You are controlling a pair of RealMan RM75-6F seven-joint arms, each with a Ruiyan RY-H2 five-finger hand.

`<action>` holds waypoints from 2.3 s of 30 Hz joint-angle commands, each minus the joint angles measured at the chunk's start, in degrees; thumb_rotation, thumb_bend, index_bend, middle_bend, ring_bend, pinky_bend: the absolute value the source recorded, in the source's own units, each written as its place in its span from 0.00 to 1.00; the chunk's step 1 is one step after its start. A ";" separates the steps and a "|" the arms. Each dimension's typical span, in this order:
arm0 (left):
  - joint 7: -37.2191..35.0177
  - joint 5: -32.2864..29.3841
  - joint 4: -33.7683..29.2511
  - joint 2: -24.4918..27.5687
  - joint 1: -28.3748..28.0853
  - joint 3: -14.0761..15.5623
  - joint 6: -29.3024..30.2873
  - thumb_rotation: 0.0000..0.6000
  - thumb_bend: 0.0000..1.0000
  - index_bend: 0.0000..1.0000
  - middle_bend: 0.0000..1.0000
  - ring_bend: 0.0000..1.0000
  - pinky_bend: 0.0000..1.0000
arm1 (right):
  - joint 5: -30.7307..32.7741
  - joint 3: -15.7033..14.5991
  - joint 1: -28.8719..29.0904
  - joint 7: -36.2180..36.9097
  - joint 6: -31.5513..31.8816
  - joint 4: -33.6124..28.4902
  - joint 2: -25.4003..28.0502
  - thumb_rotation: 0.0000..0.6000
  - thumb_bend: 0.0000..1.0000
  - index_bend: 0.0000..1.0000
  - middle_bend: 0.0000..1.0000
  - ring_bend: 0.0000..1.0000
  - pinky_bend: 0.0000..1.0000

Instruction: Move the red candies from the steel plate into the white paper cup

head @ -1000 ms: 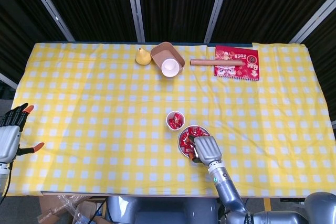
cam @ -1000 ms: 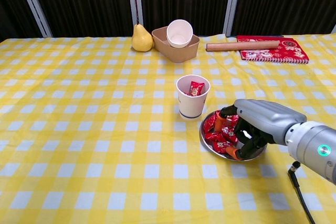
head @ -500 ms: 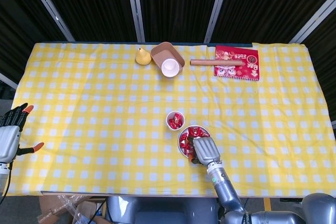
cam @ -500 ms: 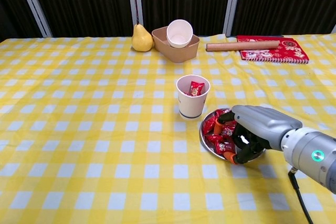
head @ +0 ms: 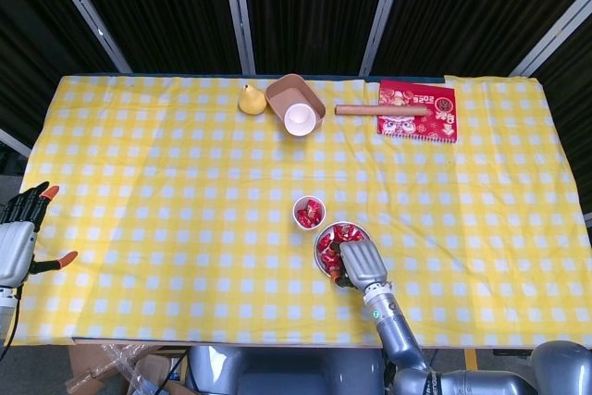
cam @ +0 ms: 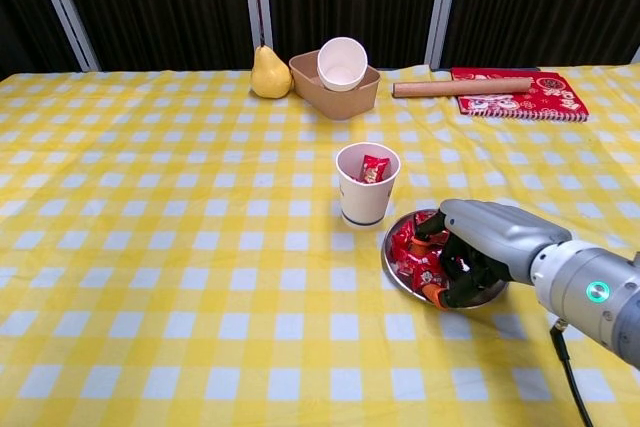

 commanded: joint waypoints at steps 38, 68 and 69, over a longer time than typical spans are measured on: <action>-0.40 -0.33 -0.37 0.33 -0.18 0.00 -0.73 1.00 0.00 0.00 0.00 0.00 0.00 | 5.22 11.28 7.25 -7.70 2.99 -9.88 6.10 1.00 0.47 0.51 0.85 0.92 0.95; -2.34 -0.43 -0.76 1.45 -0.46 0.36 -2.23 1.00 0.00 0.00 0.00 0.00 0.00 | 10.24 12.04 14.70 -9.64 2.73 -0.05 0.77 1.00 0.47 0.46 0.86 0.92 0.95; -2.30 -0.43 -0.77 1.44 -0.46 0.36 -2.21 1.00 0.00 0.00 0.00 0.00 0.00 | 10.23 11.94 14.72 -9.64 2.81 -0.07 0.80 1.00 0.47 0.46 0.85 0.92 0.95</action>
